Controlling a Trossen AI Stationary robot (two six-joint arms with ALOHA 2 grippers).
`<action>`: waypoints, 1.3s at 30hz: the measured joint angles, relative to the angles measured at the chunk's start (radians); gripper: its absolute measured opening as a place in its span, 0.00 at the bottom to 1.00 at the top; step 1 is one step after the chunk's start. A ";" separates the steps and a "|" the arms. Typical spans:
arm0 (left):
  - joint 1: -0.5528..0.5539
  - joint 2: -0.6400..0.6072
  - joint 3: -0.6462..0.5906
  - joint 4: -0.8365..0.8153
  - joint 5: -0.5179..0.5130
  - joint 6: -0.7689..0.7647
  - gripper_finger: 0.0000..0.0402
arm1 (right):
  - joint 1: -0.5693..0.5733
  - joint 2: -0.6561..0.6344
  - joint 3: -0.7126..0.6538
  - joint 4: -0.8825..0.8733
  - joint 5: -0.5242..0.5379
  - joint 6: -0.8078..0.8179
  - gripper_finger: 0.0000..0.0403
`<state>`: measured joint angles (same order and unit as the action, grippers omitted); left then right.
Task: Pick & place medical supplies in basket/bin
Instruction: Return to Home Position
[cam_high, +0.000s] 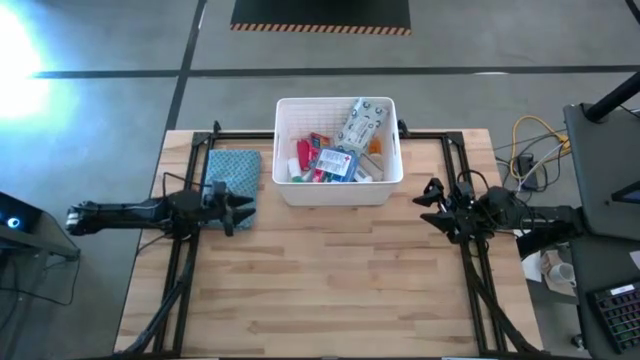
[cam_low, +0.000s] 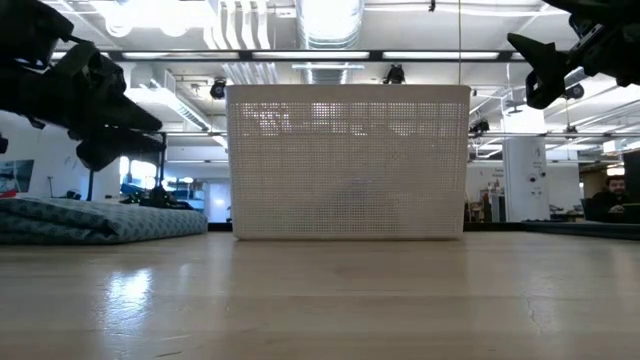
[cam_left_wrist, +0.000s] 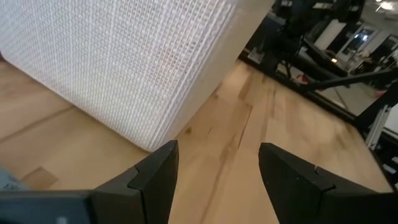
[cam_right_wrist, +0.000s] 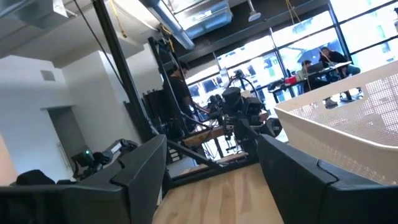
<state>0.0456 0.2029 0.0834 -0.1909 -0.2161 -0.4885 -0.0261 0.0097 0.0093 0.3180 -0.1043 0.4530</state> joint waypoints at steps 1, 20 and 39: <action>0.000 0.008 0.000 0.000 0.000 0.000 0.50 | 0.000 0.000 0.000 0.000 0.000 0.000 0.60; 0.000 0.142 0.000 0.000 0.000 0.000 0.50 | 0.000 0.000 0.000 0.000 0.000 0.000 0.60; 0.000 0.192 -0.001 0.000 0.000 0.000 0.50 | 0.000 0.000 0.000 0.000 0.000 0.000 0.60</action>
<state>0.0452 0.3946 0.0826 -0.1909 -0.2157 -0.4885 -0.0261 0.0097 0.0093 0.3180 -0.1043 0.4530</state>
